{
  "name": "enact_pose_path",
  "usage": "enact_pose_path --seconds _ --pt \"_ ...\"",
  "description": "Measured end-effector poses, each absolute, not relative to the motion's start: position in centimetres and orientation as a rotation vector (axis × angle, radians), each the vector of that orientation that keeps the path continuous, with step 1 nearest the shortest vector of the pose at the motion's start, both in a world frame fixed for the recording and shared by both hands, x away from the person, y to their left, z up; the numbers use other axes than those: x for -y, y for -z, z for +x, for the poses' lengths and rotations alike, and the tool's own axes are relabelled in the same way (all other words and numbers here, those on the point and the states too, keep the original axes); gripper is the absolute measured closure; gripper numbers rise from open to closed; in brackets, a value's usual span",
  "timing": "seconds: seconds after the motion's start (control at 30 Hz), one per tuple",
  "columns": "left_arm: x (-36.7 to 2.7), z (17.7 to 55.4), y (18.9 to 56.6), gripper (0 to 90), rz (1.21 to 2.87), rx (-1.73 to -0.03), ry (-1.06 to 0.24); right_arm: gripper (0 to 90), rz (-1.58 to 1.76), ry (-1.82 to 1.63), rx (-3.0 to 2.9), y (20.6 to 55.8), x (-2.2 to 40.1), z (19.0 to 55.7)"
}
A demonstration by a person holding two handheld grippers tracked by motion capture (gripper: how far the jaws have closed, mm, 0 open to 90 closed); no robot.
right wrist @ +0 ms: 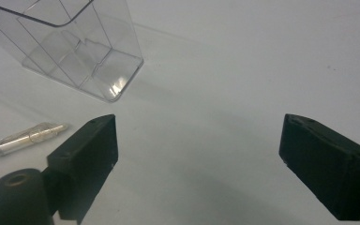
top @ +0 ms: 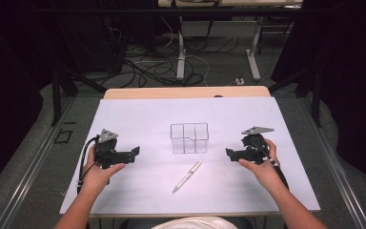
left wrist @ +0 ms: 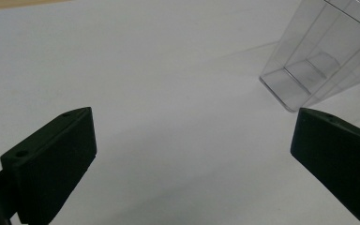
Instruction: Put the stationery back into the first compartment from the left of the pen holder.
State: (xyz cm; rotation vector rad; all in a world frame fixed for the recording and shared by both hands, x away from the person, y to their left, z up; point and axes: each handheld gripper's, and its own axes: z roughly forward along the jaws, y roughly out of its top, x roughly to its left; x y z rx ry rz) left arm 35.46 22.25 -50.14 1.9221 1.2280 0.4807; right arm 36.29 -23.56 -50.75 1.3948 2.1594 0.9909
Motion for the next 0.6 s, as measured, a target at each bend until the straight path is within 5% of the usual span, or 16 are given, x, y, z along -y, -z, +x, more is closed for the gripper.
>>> enact_pose_path --seconds 0.3,0.6 --pt "-19.9 35.0 49.0 15.3 1.958 -1.173 -0.449 0.0 1.379 -0.97 -2.147 51.2 24.4 36.3" --pt "-17.1 35.1 48.7 19.5 2.003 -1.105 -0.411 0.0 1.357 -0.947 -2.159 51.7 24.5 36.3"
